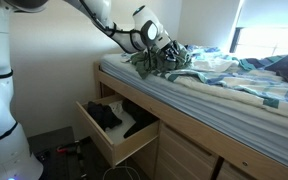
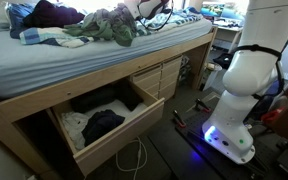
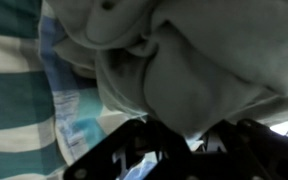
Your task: Remove the grey clothing from the bed and place it in the open drawer
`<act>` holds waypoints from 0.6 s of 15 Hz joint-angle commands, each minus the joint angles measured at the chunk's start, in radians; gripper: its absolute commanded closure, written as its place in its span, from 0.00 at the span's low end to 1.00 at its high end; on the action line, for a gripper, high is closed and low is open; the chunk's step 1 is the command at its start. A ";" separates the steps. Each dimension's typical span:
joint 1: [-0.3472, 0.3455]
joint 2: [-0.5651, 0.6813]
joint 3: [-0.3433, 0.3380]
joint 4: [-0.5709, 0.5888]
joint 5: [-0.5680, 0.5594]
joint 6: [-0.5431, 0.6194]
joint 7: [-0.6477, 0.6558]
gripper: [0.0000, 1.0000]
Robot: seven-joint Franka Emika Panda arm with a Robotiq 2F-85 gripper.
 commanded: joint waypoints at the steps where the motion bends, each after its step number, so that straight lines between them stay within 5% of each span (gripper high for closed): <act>1: 0.049 -0.047 -0.064 0.029 -0.102 -0.068 0.095 0.99; 9: 0.077 -0.245 -0.092 0.014 -0.310 -0.146 0.182 0.97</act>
